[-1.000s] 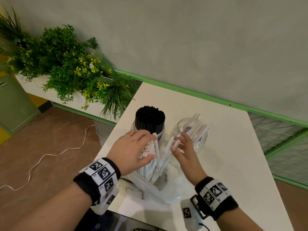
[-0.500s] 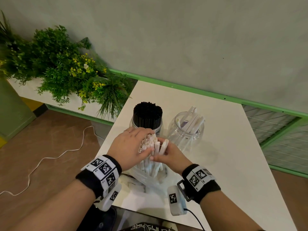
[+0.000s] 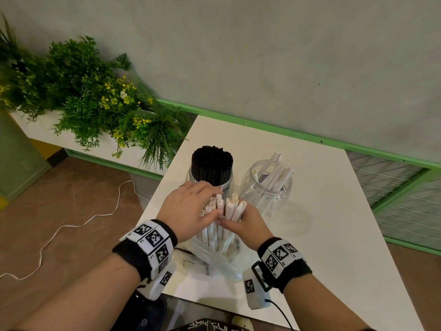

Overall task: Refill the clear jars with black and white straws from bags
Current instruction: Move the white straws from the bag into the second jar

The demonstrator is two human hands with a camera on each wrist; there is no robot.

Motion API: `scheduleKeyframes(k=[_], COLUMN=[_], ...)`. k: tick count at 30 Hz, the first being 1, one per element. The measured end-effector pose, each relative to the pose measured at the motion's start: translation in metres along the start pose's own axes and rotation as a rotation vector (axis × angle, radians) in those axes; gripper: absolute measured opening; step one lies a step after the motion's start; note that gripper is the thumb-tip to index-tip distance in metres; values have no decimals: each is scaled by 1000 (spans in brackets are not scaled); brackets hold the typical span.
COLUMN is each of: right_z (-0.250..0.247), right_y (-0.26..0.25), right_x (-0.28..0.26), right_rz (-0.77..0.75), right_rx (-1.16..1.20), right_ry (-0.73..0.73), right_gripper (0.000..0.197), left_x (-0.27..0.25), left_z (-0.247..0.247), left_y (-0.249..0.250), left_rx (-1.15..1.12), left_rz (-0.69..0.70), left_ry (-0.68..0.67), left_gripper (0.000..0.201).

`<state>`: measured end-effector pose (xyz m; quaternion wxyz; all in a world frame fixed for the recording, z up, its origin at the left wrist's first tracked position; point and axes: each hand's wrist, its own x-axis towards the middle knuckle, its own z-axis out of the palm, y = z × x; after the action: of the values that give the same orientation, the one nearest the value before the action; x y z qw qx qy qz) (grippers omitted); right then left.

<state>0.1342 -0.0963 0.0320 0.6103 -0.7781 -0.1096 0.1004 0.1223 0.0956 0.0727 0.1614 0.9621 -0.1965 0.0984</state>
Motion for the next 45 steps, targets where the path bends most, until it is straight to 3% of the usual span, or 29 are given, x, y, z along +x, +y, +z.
scheduleKeyframes(k=[6, 11, 20, 25, 35, 39, 45], right_z=[-6, -28, -74, -98, -112, -108, -101], right_y=[-1, -28, -95, -121, -53, -24, -8], right_x=[0, 2, 10, 27, 73, 86, 91], right_rz=[5, -90, -287, -378, -172, -70, -173], right_rx=[68, 37, 167, 46, 13, 18, -86], right_ry=[113, 251, 472, 608, 643, 649, 529], right_gripper=[20, 11, 22, 27, 21, 35, 52], left_x=[1, 4, 9, 10, 10, 12, 12], left_z=[-2, 0, 1, 2, 3, 4, 3], left_y=[3, 1, 1, 2, 3, 4, 5], left_rx=[6, 15, 4, 11, 19, 21, 22], left_rz=[24, 9, -8, -4, -7, -8, -7], left_ry=[32, 17, 4, 16, 50, 53, 88], left_gripper=[37, 39, 39, 37, 30, 28, 24])
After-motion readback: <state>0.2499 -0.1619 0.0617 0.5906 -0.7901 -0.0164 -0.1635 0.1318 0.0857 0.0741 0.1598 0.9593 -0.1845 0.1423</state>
